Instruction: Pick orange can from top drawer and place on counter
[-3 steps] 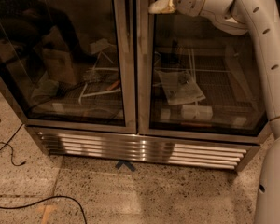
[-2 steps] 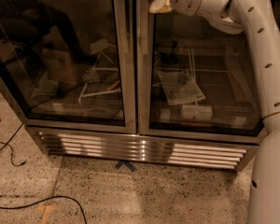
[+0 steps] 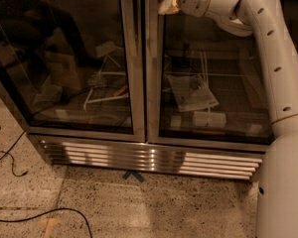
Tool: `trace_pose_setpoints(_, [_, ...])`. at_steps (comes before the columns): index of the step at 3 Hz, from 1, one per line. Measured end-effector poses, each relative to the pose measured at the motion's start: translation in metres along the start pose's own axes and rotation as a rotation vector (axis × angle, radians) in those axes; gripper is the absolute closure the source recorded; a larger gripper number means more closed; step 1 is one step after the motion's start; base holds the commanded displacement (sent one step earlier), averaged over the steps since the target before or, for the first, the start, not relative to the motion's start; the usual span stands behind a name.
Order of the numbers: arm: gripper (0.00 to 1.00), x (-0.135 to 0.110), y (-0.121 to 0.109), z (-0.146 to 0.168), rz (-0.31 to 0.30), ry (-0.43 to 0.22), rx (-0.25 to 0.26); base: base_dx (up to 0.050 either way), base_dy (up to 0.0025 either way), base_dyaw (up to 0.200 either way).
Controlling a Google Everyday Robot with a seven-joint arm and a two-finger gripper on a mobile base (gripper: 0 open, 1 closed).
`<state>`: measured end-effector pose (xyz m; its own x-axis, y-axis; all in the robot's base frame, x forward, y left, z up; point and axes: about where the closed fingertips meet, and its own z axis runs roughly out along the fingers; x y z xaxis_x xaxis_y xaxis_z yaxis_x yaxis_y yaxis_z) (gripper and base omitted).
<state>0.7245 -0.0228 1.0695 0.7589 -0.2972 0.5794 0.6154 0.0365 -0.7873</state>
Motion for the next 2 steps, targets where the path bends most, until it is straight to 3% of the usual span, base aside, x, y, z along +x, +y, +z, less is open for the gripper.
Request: trace_pose_setpoints(2, [0.47,-0.0021,0.0034,-0.0071,0.011,-0.013,0.011,0.000,0.00000,0.000])
